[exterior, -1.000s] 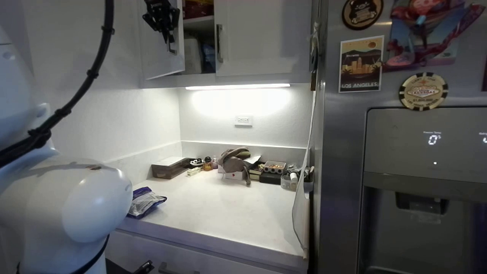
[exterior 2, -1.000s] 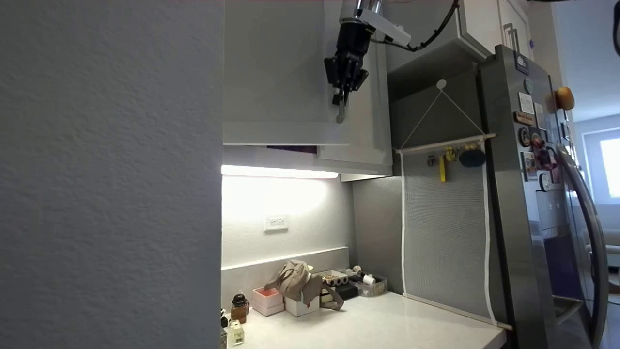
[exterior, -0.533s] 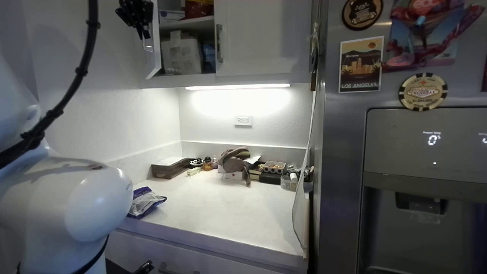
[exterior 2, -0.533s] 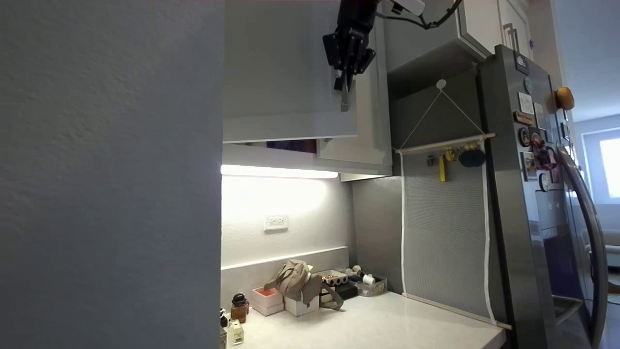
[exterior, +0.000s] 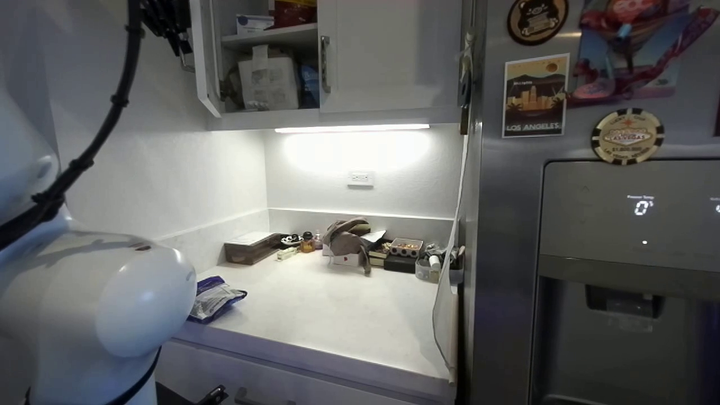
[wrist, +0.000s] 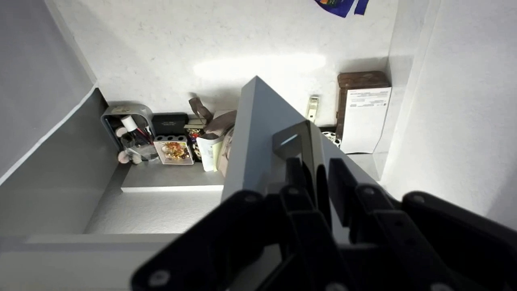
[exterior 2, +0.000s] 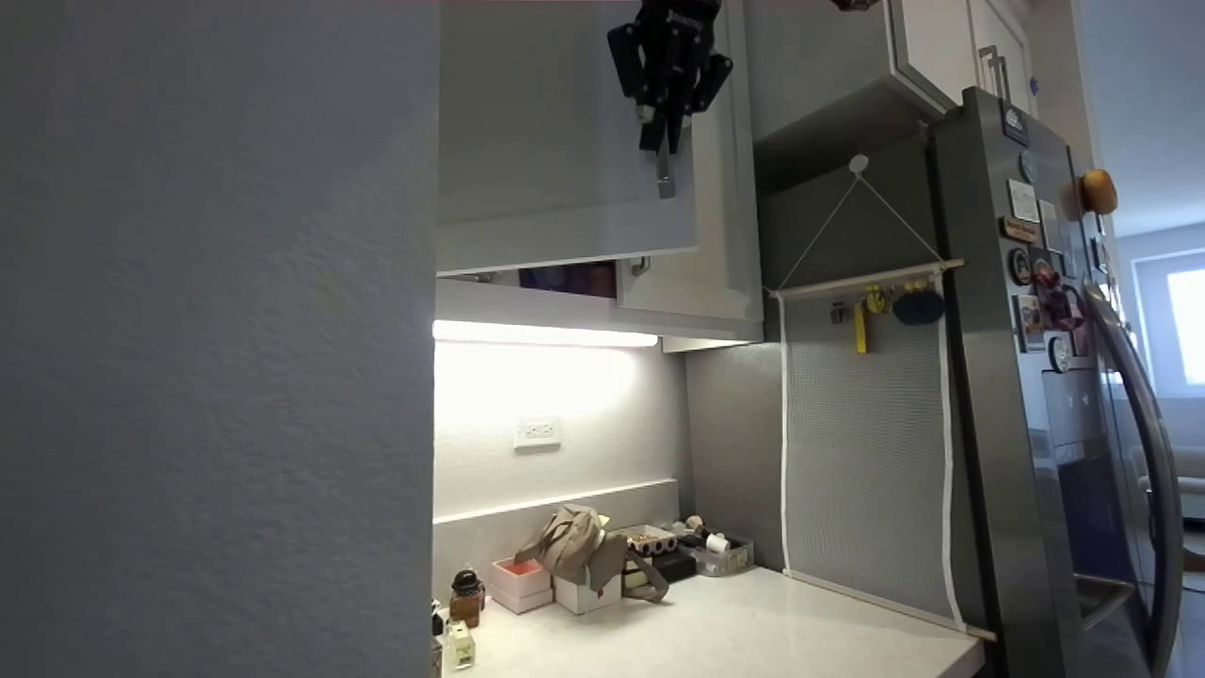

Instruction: Open the left and right door of the upper cabinet

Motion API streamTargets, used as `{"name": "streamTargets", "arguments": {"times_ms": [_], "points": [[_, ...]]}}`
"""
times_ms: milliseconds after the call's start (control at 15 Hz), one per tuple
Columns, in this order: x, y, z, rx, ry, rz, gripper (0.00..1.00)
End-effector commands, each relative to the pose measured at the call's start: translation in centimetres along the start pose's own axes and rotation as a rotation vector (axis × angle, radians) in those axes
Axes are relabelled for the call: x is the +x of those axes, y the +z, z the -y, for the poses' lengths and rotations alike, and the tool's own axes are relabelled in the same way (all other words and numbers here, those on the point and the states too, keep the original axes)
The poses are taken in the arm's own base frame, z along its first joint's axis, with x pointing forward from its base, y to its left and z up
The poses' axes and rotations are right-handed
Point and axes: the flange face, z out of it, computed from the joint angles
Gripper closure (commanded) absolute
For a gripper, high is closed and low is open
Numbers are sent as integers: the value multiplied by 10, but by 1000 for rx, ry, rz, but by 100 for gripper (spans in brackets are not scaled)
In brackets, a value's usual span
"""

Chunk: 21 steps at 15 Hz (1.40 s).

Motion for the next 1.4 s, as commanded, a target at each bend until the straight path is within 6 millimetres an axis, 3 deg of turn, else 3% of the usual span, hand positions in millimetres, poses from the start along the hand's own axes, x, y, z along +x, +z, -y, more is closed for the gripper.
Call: {"name": "streamTargets", "arguments": {"times_ms": [0,200,400,733,867,1333], "points": [[2,-25,38,79,-153,-49,45],[-7,-31,49,97,-223,-52,19],[-6,-32,44,140,-296,24,1],[0,-38,16,234,-431,159,0],[3,-50,9,300,-498,193,0],[-16,-81,-17,433,-644,336,0]]}}
